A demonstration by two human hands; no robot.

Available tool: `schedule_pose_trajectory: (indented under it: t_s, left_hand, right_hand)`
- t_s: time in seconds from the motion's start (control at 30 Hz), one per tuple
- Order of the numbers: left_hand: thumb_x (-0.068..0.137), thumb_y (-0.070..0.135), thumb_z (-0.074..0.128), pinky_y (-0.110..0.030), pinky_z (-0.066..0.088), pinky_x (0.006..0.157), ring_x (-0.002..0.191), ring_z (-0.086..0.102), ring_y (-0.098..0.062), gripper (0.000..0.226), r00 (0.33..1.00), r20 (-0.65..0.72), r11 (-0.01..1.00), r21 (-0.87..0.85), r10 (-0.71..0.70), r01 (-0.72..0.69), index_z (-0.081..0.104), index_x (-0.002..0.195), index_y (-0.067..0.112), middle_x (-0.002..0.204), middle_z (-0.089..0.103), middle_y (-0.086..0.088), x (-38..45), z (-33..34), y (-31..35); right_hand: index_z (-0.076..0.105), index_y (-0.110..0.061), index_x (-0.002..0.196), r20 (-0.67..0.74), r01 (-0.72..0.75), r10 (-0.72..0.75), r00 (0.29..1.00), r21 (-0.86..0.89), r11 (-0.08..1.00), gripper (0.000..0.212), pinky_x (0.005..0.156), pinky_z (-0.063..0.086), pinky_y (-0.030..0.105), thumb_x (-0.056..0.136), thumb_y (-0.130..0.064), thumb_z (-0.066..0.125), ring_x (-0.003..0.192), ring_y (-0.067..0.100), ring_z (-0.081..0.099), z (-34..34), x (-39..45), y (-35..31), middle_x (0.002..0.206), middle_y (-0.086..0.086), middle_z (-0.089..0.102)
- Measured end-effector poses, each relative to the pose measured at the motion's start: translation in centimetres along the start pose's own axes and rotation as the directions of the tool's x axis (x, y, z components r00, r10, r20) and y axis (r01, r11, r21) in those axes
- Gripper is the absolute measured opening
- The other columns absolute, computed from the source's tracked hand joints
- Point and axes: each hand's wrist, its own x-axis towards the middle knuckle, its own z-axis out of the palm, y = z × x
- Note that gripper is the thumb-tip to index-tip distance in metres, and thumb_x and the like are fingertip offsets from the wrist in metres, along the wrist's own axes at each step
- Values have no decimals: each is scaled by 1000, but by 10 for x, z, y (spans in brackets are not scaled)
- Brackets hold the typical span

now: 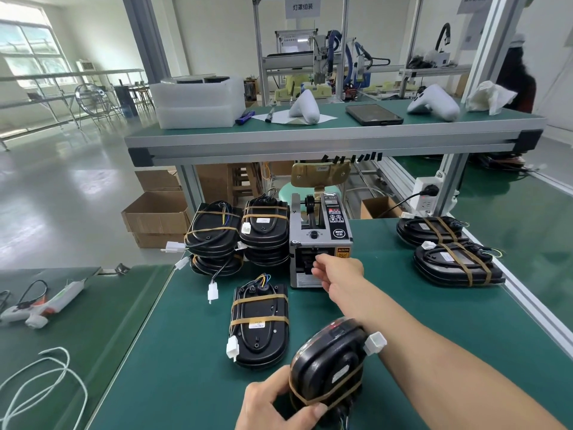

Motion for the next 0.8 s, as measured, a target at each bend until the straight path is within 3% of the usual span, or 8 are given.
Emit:
schedule_pose_trajectory:
  t_s: [0.13, 0.43, 0.53, 0.6, 0.7, 0.8]
  left_hand:
    - [81, 54, 91, -42, 60, 97, 106, 77, -10, 58, 1000, -17, 1000, 12, -3, 3, 69, 134, 45, 103, 82, 8, 0, 0, -3]
    - [81, 53, 91, -38, 59, 99, 107, 76, -8, 55, 1000, -17, 1000, 29, -6, 6, 71, 131, 46, 104, 82, 10, 1, 0, -3]
    - [79, 56, 90, -35, 58, 99, 107, 76, -8, 54, 1000, -4, 1000, 12, 6, -6, 71, 129, 48, 104, 82, 9, 1, -1, 0]
    - [79, 59, 90, -29, 57, 97, 105, 76, -6, 52, 1000, -15, 1000, 1, 18, -18, 72, 126, 48, 102, 82, 10, 2, -2, 4]
    - [77, 64, 87, -19, 56, 88, 99, 77, -3, 48, 999, -51, 1000, -2, 18, -18, 74, 121, 49, 96, 82, 11, 4, -2, 8]
    - [75, 70, 84, -12, 53, 83, 93, 76, 2, 47, 996, -82, 1000, -11, 20, -21, 76, 116, 49, 92, 82, 13, 6, -2, 11]
  right_hand:
    - [68, 0, 106, -22, -44, 46, 999, 57, 997, 18, 35, 39, 13, 90, -3, 75, 47, 11, 65, 4, 0, -2, 91, 14, 79]
    - [67, -2, 107, -25, -80, 82, 996, 70, 994, 19, 39, 42, 16, 89, -4, 73, 46, 9, 64, 4, 4, -1, 84, 10, 78]
    - [71, -8, 95, 140, -121, 120, 983, 0, 993, 5, 49, 43, 20, 91, -10, 71, 47, 8, 62, -14, -7, 8, 69, 2, 72]
    - [70, -11, 88, 256, -80, 87, 963, -36, 996, 7, 50, 45, 23, 93, -15, 73, 48, 9, 60, -37, -16, 19, 64, 0, 70]
    - [68, -7, 97, 376, 82, -84, 923, 23, 996, 19, 63, 55, 31, 95, -25, 74, 65, 21, 69, -73, -38, 33, 80, 10, 75]
    - [69, -14, 110, 480, 227, -209, 852, 23, 974, 46, 81, 55, 40, 85, -53, 73, 91, 31, 74, -93, -67, 48, 105, 20, 77]
